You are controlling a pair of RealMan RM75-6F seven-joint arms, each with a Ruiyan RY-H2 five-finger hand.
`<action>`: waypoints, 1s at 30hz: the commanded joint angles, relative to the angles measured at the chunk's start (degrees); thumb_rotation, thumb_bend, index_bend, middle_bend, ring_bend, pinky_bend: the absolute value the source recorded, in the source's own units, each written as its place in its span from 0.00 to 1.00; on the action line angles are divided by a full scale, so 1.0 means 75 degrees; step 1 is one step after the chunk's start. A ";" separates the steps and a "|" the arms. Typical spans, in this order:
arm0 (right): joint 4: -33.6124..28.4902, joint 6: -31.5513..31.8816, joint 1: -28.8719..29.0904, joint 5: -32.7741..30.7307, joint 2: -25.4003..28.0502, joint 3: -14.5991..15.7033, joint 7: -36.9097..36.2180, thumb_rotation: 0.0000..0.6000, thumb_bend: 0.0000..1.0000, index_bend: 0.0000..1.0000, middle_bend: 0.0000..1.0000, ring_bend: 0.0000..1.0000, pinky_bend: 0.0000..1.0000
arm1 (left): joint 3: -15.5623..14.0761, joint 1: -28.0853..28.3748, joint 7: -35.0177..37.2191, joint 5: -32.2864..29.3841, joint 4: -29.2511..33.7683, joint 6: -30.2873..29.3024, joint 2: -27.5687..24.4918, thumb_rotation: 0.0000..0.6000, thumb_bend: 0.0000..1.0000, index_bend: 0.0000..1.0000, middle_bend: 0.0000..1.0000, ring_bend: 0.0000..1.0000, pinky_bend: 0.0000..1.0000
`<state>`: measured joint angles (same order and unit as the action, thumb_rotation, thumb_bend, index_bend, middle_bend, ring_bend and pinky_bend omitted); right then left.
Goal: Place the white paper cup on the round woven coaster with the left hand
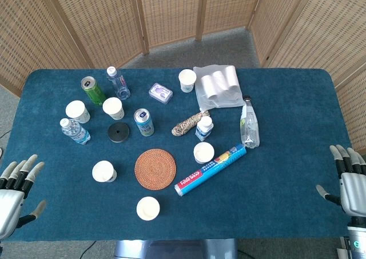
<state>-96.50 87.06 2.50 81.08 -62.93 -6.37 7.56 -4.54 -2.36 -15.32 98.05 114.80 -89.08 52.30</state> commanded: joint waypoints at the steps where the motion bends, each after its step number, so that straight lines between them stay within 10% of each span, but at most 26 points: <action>1: -0.0016 -0.0042 0.0006 -0.0005 -0.0005 0.0020 -0.0026 1.00 0.20 0.00 0.00 0.00 0.13 | -0.0006 0.0004 0.0004 -0.0017 -0.0006 0.0030 0.0003 1.00 0.35 0.00 0.00 0.00 0.00; 30: -0.0179 -0.0050 -0.0007 0.0082 0.0106 0.0054 -0.0270 1.00 0.22 0.00 0.00 0.00 0.15 | 0.0745 0.2340 -0.0110 -0.1578 -0.0758 0.3384 0.1129 1.00 0.29 0.00 0.00 0.00 0.00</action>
<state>-97.85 86.68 2.44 81.70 -62.13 -5.95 5.54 0.55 14.09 -14.81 87.06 109.01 -64.82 59.92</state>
